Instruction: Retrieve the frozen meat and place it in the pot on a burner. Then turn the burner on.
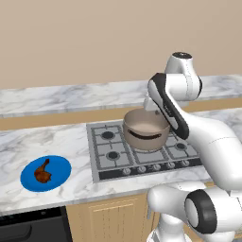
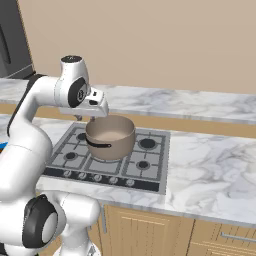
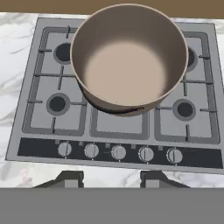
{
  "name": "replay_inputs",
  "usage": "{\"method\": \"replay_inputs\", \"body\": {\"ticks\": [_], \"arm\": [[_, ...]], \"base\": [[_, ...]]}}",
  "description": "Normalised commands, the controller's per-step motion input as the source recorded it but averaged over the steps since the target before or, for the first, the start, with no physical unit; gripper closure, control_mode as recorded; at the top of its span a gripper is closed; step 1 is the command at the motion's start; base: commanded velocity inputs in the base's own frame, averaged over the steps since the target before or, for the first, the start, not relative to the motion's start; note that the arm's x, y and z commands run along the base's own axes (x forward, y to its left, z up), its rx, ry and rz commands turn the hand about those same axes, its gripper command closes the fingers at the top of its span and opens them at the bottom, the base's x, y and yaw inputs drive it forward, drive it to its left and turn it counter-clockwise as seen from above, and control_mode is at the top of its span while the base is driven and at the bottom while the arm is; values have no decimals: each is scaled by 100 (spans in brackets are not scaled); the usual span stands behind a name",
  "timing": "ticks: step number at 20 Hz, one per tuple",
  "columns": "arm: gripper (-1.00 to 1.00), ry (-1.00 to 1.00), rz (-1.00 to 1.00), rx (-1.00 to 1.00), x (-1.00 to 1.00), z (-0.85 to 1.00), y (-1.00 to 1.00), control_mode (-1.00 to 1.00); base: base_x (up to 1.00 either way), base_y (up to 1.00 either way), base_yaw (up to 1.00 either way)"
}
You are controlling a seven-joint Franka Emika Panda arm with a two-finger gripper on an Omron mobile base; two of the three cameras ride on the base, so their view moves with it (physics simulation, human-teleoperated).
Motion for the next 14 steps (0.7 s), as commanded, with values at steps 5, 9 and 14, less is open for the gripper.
{"method": "replay_inputs", "body": {"ticks": [5, 9, 14], "arm": [[-100, 0, -1, 0, 3, 0, 32, -100], [-100, 0, -2, 1, 6, -1, 63, -100], [-100, 0, 0, 0, 2, -8, 100, -100]], "base": [[0, 0, 0], [0, 0, 0], [0, 0, 0]]}}
